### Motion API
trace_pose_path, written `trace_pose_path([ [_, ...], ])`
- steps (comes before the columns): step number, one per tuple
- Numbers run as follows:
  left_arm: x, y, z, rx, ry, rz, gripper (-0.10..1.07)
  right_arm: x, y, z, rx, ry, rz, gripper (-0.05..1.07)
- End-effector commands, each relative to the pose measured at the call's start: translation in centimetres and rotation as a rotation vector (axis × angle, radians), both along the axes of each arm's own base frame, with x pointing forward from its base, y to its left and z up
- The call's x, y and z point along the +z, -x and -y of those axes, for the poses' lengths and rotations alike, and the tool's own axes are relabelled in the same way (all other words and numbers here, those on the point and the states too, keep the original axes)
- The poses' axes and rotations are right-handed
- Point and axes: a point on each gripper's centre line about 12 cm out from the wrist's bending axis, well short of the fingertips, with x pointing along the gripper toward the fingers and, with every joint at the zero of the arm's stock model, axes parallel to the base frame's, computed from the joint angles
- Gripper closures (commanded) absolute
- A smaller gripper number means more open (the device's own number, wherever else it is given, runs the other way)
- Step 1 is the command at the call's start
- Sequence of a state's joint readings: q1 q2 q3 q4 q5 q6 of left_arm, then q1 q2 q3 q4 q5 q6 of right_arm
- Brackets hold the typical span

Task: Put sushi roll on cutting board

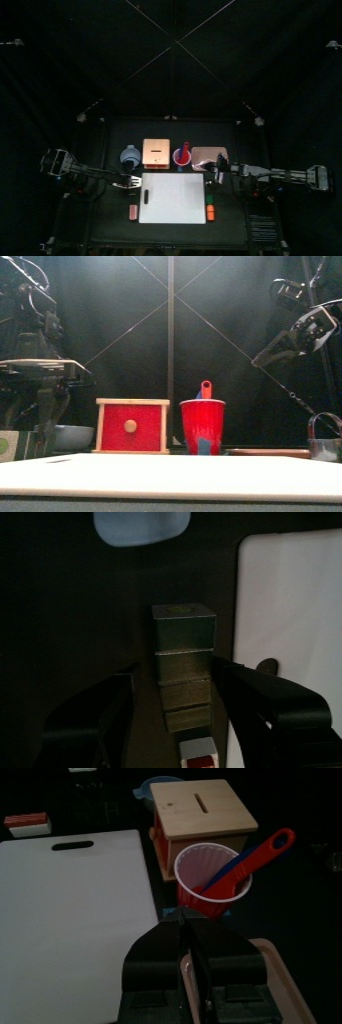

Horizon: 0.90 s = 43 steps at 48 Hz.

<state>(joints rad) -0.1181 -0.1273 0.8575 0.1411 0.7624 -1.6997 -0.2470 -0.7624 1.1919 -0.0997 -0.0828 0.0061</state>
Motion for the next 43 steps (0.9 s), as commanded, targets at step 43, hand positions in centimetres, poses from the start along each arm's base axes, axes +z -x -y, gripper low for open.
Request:
trace_pose_path([
  [43,4.6,-10.9,2.2,-0.016,0.032,0.099,0.34,-0.1,0.0,0.1,-0.006,-0.003,-0.013,0.98],
])
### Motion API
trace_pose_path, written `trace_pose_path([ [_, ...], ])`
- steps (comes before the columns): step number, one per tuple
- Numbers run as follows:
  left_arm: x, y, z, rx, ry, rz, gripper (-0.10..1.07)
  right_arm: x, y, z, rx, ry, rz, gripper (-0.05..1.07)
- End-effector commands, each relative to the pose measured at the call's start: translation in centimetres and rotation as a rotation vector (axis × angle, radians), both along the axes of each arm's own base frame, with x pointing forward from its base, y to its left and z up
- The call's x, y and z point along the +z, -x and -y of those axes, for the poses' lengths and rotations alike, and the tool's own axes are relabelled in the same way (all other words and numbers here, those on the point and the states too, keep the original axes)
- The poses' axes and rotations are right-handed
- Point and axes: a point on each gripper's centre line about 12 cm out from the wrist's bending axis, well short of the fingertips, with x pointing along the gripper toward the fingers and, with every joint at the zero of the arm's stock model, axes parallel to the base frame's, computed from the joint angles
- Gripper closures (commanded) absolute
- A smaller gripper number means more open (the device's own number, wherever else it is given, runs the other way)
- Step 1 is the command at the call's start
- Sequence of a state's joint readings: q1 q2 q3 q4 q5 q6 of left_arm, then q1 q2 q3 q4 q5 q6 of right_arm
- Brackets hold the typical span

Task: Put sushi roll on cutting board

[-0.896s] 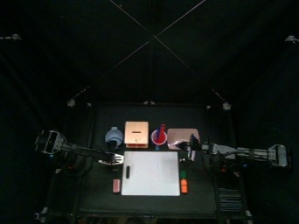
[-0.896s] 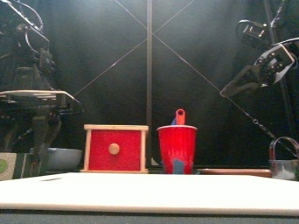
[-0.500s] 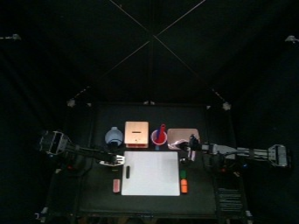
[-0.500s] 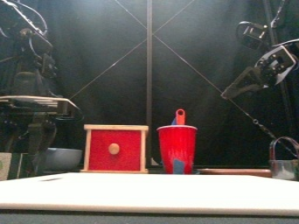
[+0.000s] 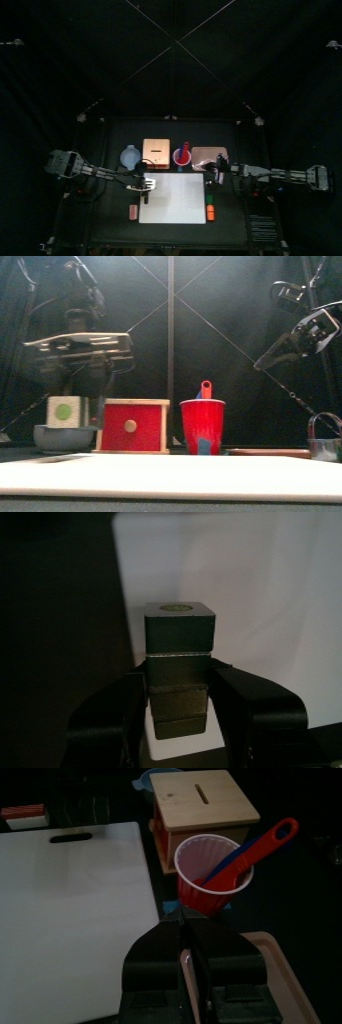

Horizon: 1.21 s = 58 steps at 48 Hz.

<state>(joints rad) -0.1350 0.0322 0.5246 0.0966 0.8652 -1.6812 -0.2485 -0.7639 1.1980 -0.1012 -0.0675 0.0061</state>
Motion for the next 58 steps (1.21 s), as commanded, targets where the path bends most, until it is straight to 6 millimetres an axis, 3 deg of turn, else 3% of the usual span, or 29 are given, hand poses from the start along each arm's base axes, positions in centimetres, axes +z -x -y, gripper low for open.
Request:
trace_pose_path([
  [1,1.0,-2.9,0.4,-0.023,-0.004,0.036,0.34,0.3,-0.1,0.1,-0.004,0.0,0.006,0.98],
  [13,0.4,-9.8,1.5,-0.066,0.0,0.086,0.34,0.2,-0.1,0.1,-0.006,-0.005,0.001,0.98],
  [23,-0.1,-13.0,1.9,-0.068,0.004,0.115,0.33,0.1,0.0,0.1,-0.008,-0.008,-0.014,0.98],
  [36,-0.4,-14.6,2.8,-0.067,0.023,0.136,0.32,-0.2,0.1,0.1,-0.009,-0.011,-0.038,0.98],
  [58,-1.8,-14.7,5.3,-0.042,0.107,0.101,0.32,-0.5,0.2,0.1,-0.008,-0.011,-0.054,0.98],
])
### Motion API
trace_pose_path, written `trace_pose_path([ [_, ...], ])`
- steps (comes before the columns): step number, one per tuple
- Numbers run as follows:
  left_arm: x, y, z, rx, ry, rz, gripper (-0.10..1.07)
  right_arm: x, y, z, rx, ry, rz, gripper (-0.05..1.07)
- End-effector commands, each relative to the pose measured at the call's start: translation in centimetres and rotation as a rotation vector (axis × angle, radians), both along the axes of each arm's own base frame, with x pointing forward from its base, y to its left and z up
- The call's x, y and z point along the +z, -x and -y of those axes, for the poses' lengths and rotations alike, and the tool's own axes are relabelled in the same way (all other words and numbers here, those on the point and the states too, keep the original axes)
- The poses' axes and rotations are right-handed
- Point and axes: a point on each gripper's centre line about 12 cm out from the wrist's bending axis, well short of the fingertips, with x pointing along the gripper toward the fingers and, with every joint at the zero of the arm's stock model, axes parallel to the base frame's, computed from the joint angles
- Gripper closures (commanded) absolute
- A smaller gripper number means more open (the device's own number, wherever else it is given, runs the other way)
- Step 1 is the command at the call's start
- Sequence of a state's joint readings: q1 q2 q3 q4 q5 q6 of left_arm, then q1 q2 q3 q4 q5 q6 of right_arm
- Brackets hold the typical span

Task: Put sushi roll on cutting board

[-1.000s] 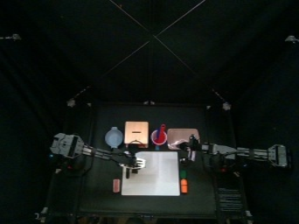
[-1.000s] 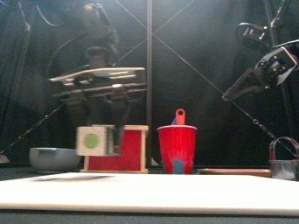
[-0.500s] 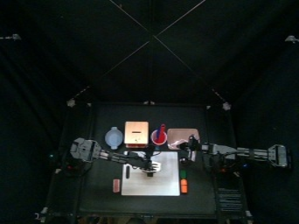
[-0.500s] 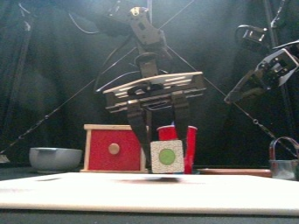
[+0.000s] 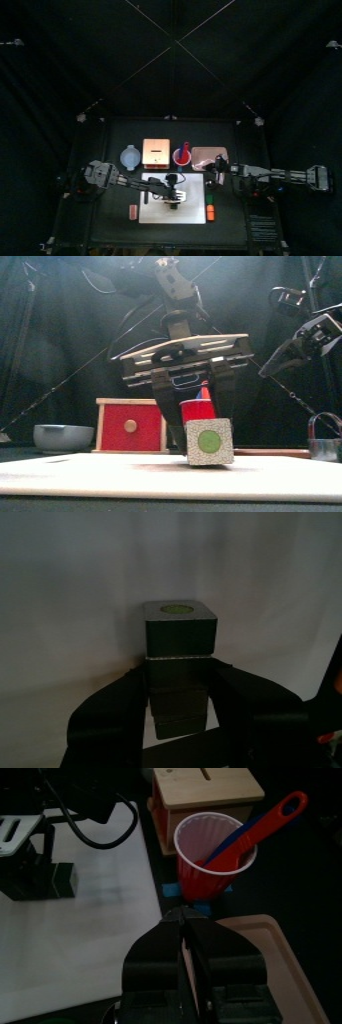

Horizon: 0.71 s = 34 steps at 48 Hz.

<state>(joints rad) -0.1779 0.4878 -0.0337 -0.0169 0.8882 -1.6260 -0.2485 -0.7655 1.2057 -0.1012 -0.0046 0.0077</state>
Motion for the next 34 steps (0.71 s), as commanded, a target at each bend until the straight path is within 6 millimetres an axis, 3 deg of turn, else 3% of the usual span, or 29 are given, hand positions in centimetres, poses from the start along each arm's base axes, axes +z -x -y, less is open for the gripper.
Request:
trace_pose_path([
  [1,1.6,-0.6,0.1,0.001,0.008,0.041,0.32,0.4,-0.2,0.1,-0.002,0.005,0.013,0.98],
  [12,1.8,-0.7,-0.6,-0.008,-0.027,0.05,0.26,0.3,-0.1,0.2,-0.006,0.005,0.008,0.98],
  [25,2.2,-0.8,-1.3,-0.019,-0.054,0.062,0.08,-0.2,0.1,0.2,-0.011,-0.001,-0.009,0.98],
  [34,3.2,-0.6,-1.4,-0.029,-0.062,0.08,0.05,-0.2,0.1,0.3,-0.013,-0.003,-0.018,0.98],
])
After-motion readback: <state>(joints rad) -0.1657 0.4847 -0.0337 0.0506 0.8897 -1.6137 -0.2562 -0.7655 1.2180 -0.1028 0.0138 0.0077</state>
